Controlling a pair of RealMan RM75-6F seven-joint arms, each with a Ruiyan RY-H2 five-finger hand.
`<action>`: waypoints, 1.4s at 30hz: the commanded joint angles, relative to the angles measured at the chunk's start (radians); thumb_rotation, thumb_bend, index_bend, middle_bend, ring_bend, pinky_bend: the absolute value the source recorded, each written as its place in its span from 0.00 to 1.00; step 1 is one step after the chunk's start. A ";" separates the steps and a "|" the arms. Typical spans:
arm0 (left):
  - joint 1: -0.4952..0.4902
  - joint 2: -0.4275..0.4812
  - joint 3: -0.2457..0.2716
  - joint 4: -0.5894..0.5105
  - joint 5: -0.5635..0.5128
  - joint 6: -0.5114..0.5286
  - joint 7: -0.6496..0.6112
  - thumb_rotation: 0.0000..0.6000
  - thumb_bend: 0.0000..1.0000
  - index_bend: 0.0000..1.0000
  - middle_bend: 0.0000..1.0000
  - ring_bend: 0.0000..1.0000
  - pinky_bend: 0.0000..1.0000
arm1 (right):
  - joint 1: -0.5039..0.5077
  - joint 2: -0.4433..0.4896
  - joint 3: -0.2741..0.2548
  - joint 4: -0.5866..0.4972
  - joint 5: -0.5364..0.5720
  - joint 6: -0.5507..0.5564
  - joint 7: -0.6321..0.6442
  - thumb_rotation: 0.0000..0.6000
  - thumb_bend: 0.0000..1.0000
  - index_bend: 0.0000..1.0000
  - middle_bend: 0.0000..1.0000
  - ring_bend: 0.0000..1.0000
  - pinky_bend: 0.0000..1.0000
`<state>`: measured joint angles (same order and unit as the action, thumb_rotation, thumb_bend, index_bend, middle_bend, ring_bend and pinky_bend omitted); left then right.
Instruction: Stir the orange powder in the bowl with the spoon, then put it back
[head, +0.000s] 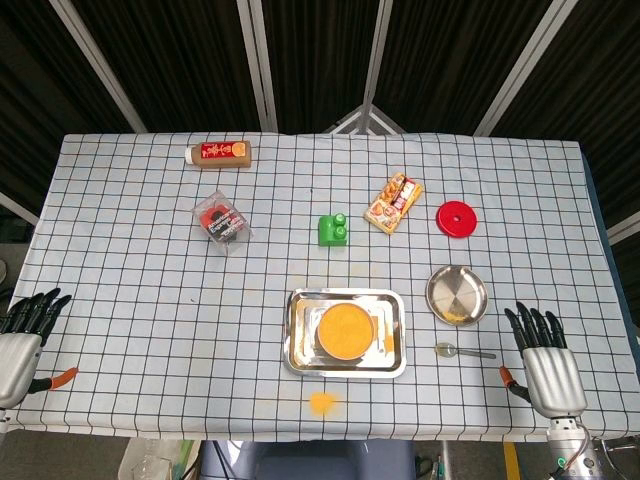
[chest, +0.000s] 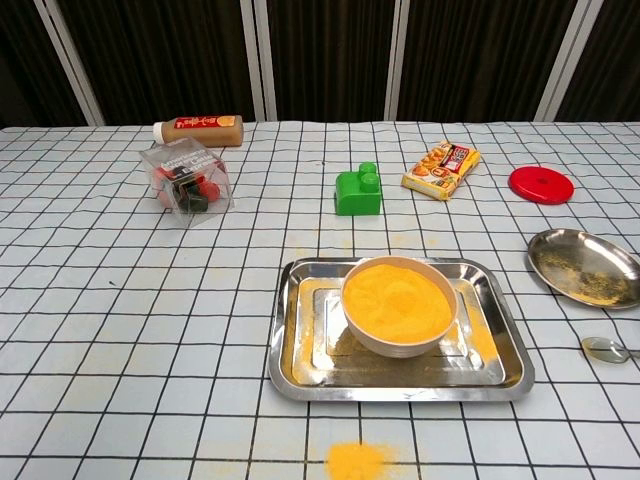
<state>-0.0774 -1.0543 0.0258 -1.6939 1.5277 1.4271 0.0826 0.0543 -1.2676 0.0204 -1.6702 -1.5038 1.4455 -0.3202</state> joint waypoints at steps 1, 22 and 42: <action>-0.002 -0.001 0.001 0.000 0.002 -0.003 0.005 1.00 0.00 0.00 0.00 0.00 0.00 | 0.001 -0.002 -0.001 0.001 0.002 -0.001 -0.003 1.00 0.35 0.00 0.00 0.00 0.00; -0.003 -0.006 0.000 -0.001 0.011 0.005 0.009 1.00 0.00 0.00 0.00 0.00 0.00 | 0.033 -0.080 0.013 0.037 0.049 -0.059 -0.055 1.00 0.35 0.40 0.04 0.00 0.00; -0.005 -0.012 -0.004 0.000 0.006 0.005 0.015 1.00 0.00 0.00 0.00 0.00 0.00 | 0.087 -0.242 0.048 0.225 0.201 -0.169 -0.109 1.00 0.35 0.49 0.08 0.00 0.00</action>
<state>-0.0825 -1.0661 0.0218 -1.6944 1.5346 1.4324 0.0973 0.1388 -1.5058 0.0669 -1.4504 -1.3071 1.2803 -0.4277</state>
